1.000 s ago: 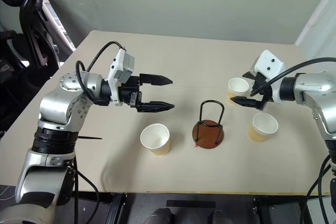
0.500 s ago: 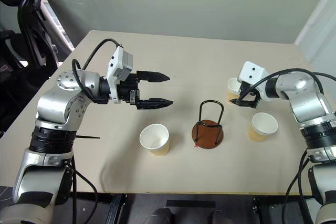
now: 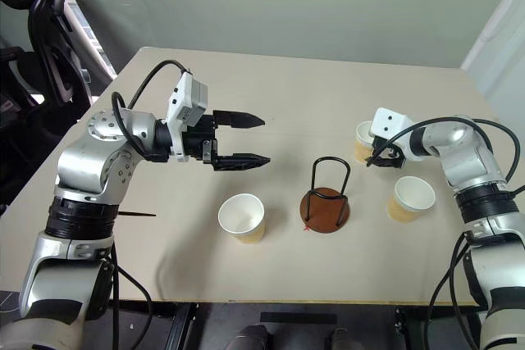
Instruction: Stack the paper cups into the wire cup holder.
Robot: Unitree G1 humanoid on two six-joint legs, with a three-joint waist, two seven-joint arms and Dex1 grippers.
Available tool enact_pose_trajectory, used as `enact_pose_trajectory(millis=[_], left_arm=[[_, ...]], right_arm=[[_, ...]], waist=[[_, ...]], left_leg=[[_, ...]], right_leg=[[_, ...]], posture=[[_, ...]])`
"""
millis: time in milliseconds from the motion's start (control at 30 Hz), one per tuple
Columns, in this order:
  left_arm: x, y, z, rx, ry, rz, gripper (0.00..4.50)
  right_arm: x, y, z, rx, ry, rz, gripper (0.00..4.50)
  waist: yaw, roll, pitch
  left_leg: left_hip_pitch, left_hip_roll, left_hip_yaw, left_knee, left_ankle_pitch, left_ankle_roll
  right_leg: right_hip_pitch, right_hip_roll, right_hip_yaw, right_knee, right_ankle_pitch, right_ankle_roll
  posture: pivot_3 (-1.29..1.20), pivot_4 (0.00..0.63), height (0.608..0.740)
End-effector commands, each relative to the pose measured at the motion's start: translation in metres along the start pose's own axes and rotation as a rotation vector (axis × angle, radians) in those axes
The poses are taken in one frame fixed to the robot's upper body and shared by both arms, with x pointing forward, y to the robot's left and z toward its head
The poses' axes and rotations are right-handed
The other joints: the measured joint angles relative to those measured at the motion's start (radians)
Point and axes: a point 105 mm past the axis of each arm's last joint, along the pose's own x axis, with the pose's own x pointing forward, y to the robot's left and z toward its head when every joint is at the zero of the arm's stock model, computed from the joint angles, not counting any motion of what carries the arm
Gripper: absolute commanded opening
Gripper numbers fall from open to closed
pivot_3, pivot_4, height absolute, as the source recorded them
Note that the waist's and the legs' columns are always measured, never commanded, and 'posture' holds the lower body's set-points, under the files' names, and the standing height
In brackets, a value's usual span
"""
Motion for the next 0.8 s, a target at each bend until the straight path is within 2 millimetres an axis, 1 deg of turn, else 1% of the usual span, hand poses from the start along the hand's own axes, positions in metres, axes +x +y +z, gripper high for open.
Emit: enact_pose_trajectory(millis=[33,200,233,467,633,700,800], left_arm=[[-0.001,0.001,0.013,0.058,-0.013,0.003,4.50],[-0.001,0.002,0.012,0.059,-0.009,0.000,4.50],[0.000,0.002,0.012,0.058,-0.009,-0.001,4.50],[0.001,0.003,0.011,0.058,-0.009,-0.002,4.50],[0.001,0.004,0.011,0.058,-0.009,0.000,4.50],[0.001,0.004,0.010,0.058,-0.009,0.002,4.50],[0.000,0.005,0.010,0.059,-0.010,0.008,4.50]], right_arm=[[-0.009,-0.009,0.011,-0.030,-0.028,-0.027,2.12],[-0.012,-0.007,0.016,-0.007,-0.045,-0.007,0.27],[-0.013,-0.006,0.017,-0.005,-0.046,-0.004,0.02],[-0.014,-0.001,0.018,0.009,-0.038,0.008,0.02],[-0.017,-0.001,0.023,0.020,-0.053,0.007,0.02],[-0.021,-0.003,0.027,0.030,-0.071,-0.001,0.02],[-0.033,-0.007,0.037,0.044,-0.108,-0.019,0.02]], waist=[[0.000,0.000,0.000],[0.001,0.000,0.000],[0.001,0.000,0.000],[0.001,0.000,0.000],[0.001,0.000,0.000],[0.001,0.000,0.000],[0.002,0.000,0.000]], left_leg=[[0.000,0.000,0.000,0.000,0.000,0.000],[0.000,0.000,0.000,0.000,0.000,0.000],[0.000,0.000,0.000,0.000,0.000,0.000],[0.000,0.000,0.000,0.000,0.000,0.000],[0.000,0.000,0.000,0.000,0.000,-0.001],[0.000,0.000,0.000,-0.001,0.000,-0.001],[0.000,0.000,0.000,-0.001,0.000,-0.001]], right_leg=[[0.000,0.000,0.000,0.000,0.000,0.000],[0.000,0.000,0.000,0.000,0.000,0.000],[0.000,0.000,0.000,0.000,0.000,0.000],[0.000,0.000,0.000,0.000,0.000,0.000],[0.000,0.000,0.000,0.000,0.000,0.000],[0.000,0.000,0.000,0.000,0.000,0.000],[0.000,0.000,0.000,-0.001,0.000,0.000]], posture=[[0.00,0.150,0.740],[0.00,0.150,0.740],[0.00,0.150,0.740],[0.00,0.150,0.740],[0.00,0.150,0.740],[0.00,0.150,0.740],[0.00,0.150,0.740]])
